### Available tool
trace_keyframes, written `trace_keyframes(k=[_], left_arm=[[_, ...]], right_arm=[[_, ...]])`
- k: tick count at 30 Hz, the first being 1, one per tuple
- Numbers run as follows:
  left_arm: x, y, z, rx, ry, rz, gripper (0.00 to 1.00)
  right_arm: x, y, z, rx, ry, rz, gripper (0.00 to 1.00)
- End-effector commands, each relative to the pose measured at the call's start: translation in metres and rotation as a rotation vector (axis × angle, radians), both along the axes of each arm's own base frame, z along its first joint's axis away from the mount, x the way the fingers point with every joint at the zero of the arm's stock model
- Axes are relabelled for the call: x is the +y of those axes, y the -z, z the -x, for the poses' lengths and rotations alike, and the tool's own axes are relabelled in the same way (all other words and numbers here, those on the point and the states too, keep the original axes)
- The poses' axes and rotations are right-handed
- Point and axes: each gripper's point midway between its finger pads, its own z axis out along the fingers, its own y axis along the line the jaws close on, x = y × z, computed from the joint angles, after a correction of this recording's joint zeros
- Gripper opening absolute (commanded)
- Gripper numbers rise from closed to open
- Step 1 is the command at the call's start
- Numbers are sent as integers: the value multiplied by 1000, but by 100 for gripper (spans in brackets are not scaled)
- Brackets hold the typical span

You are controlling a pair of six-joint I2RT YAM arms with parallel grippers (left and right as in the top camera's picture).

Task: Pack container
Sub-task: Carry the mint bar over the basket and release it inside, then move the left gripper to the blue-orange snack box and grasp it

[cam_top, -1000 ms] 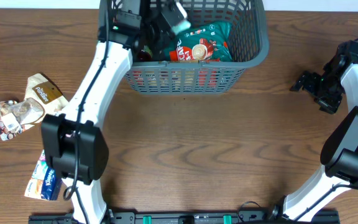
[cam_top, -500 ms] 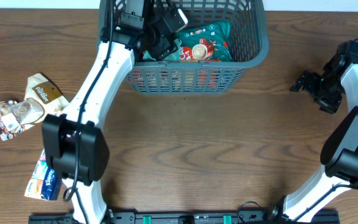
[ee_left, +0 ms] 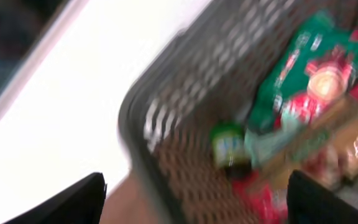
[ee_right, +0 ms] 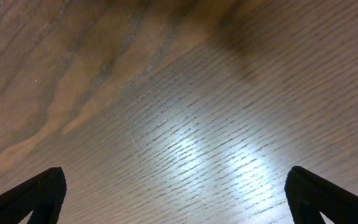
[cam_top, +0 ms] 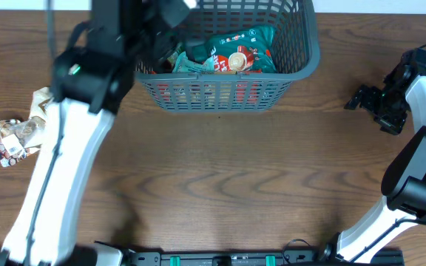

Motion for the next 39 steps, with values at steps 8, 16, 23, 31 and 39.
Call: trace_keyframes(k=[8,16,23,31,39], left_arm=[[137,20,127,271,-635,102,78],[179,25,193,308,-817,297,83],[208,98,195,471,-871,368,88],[234,188,174,697,-890,401,88],[249,244,174,933,-802,324,88]], right_arm=[[2,0,0,-3,-22,0,99],[2,-1,-3,-12,-23,3,99],[2,-1,-3,-14,-23,4,99],[1,-1,-4,-18,-22,5,99],[1,-1,-4,-18,-22,5,99]])
